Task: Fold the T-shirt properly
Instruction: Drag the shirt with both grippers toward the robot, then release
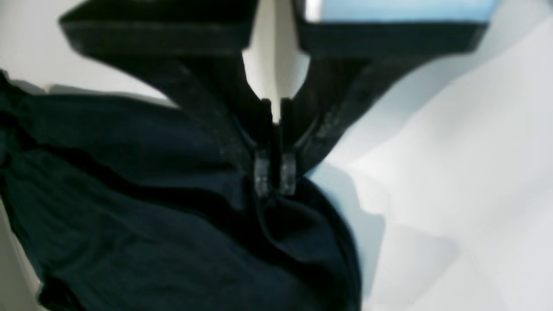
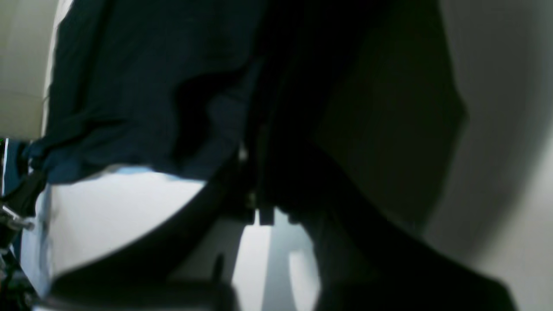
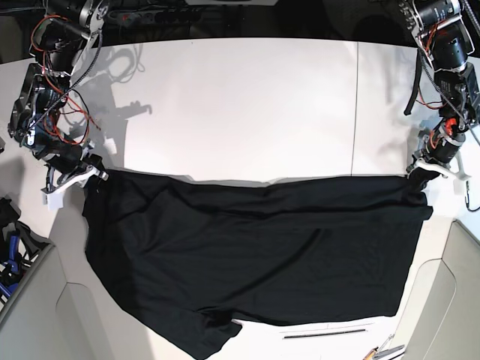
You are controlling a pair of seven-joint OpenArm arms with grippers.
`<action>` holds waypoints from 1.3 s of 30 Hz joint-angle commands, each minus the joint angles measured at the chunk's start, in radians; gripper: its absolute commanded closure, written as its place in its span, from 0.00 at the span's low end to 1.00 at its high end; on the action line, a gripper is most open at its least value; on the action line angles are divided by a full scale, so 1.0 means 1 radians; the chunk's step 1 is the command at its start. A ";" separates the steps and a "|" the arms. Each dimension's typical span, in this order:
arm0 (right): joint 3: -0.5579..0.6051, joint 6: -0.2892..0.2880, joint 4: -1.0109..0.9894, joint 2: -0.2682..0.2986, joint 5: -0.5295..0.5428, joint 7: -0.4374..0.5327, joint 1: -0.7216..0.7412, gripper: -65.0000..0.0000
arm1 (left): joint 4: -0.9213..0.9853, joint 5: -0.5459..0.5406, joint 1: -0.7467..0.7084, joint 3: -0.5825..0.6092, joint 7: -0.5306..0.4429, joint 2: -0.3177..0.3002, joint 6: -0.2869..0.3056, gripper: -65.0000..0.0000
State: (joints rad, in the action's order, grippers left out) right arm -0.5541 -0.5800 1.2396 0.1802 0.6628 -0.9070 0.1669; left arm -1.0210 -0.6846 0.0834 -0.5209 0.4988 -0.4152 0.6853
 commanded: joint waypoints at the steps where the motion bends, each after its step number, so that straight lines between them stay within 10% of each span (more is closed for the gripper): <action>1: -0.007 -0.011 0.048 0.031 0.031 0.009 -0.016 1.00 | -0.052 -0.024 -0.010 -0.017 0.005 -0.022 0.013 1.00; 23: -0.220 -0.012 0.422 0.111 0.272 -0.142 -0.451 1.00 | -0.557 -0.270 -0.593 -0.201 0.158 -0.009 0.013 1.00; 39: -0.249 -0.010 0.419 0.107 0.233 -0.140 -0.560 1.00 | -0.648 -0.278 -0.687 -0.201 0.218 0.127 0.013 1.00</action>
State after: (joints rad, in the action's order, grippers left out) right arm -0.7925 -0.5877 1.6447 0.2710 0.8875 -1.0668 -0.3908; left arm -1.6524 -0.9436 -0.5987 -0.7132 0.7307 -0.2764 0.6930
